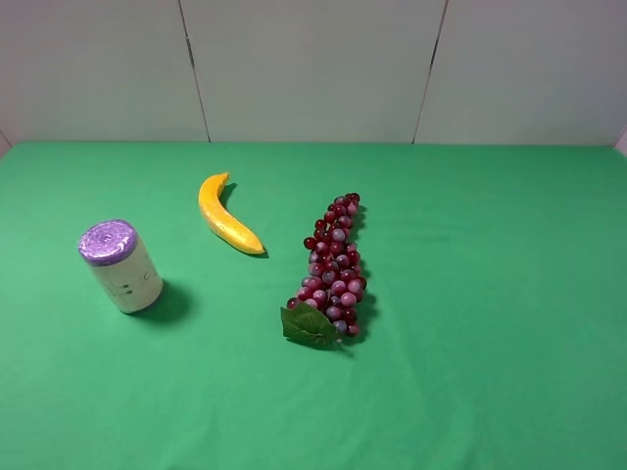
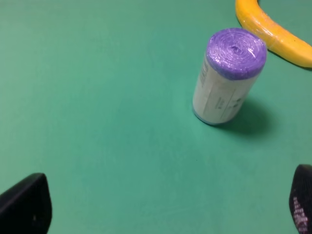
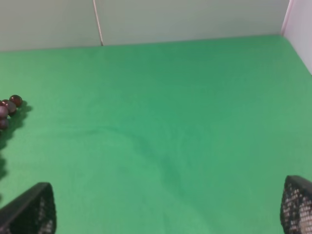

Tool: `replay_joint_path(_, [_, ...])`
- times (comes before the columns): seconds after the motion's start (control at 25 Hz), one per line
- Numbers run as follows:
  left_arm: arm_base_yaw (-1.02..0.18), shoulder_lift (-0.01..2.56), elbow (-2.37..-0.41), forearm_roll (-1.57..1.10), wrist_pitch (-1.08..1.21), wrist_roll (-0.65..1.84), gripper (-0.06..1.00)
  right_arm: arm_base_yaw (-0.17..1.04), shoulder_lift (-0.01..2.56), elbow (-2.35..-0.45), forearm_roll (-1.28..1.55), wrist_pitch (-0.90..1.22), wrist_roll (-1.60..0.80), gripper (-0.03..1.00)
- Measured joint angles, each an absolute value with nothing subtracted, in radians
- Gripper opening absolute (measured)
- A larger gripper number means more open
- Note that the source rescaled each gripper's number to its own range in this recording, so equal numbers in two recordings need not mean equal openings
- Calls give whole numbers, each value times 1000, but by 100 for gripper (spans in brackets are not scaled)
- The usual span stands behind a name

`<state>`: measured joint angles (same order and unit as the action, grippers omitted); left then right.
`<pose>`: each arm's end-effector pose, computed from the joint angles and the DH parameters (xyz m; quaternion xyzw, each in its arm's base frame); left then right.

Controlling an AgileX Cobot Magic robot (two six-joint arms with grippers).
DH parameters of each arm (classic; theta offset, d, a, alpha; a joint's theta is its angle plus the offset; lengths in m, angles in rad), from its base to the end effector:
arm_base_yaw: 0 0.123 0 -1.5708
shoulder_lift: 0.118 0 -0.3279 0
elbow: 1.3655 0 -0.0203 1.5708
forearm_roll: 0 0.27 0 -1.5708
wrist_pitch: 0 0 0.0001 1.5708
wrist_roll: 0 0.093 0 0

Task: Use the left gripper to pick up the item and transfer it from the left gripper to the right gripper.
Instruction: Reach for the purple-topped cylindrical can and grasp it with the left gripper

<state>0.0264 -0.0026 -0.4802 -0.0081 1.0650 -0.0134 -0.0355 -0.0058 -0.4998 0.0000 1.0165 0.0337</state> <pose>-0.0276 -0.0014 0.2793 -0.0170 0.8586 -0.0007 0.5124 -0.0285 0.0010 0.2891 0.0291 0.8395 -0.0005 0.5427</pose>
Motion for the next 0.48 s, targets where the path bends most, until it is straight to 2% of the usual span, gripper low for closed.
replay_joint_path(0.48, [26,-3,-480,-8,1065,-13,95,-35,-6,-500,0,1016,34,100])
